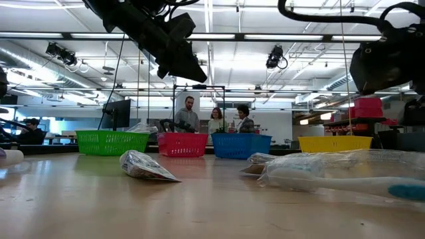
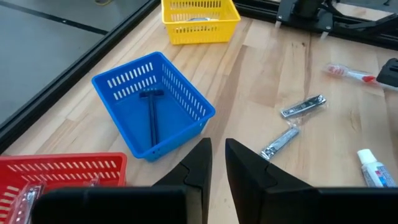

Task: Pick & Place Travel size toiletries
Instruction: Put the razor into the blue basket

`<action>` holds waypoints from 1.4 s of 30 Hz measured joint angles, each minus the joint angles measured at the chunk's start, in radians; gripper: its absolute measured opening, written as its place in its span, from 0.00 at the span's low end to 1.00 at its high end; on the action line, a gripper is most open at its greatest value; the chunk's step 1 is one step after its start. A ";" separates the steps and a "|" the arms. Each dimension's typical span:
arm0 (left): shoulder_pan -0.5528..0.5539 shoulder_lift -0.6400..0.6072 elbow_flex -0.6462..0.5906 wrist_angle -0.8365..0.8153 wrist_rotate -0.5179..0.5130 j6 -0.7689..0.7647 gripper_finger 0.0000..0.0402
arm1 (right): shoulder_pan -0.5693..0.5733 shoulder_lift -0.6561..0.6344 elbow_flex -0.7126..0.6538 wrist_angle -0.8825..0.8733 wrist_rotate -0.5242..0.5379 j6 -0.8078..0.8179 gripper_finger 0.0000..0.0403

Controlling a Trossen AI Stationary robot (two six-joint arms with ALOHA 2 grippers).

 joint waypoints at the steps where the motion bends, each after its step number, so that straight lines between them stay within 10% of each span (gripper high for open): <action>1: 0.000 0.000 0.000 0.000 -0.007 0.000 0.13 | -0.007 -0.004 -0.001 0.001 -0.013 -0.013 0.12; 10: 0.000 0.000 0.000 -0.001 -0.023 -0.022 0.13 | -0.108 -0.146 -0.005 -0.040 0.093 -0.308 0.11; 22: 0.000 0.000 0.000 -0.002 -0.073 -0.052 0.13 | -0.502 -0.310 -0.004 0.160 0.561 -0.985 0.15; 28: 0.000 -0.001 0.000 -0.003 -0.073 -0.052 0.13 | -0.720 -0.282 -0.003 0.427 0.323 -1.428 0.14; 42: 0.000 -0.001 0.000 -0.003 -0.210 -0.050 0.13 | -1.024 -0.054 -0.004 0.595 -0.012 -1.574 0.15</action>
